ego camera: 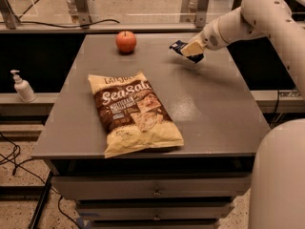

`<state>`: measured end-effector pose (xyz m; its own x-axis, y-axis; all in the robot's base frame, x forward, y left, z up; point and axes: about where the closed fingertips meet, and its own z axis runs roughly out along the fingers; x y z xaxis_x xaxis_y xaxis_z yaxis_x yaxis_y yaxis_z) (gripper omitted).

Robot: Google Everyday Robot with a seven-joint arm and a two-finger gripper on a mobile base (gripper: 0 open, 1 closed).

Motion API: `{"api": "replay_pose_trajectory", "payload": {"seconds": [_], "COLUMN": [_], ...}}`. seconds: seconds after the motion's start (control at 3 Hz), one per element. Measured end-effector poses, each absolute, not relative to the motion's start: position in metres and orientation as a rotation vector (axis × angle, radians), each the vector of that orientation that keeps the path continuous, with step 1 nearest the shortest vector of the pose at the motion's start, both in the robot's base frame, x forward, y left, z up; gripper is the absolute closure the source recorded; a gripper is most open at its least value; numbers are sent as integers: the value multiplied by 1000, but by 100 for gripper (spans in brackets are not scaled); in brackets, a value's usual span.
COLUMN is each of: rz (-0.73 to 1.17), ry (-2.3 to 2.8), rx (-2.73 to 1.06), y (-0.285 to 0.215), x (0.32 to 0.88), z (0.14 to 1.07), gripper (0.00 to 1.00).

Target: Move rxbar blueberry near apple

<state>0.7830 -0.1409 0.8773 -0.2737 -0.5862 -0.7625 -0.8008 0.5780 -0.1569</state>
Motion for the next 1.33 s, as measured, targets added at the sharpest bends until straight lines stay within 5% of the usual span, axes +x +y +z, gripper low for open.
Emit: {"api": "replay_pose_trajectory", "payload": {"seconds": [1.33], "rz": [389], "ry": [1943], "rx": [-1187], "y": [-18], "x": [819], "z": [878], "gripper": [100]}}
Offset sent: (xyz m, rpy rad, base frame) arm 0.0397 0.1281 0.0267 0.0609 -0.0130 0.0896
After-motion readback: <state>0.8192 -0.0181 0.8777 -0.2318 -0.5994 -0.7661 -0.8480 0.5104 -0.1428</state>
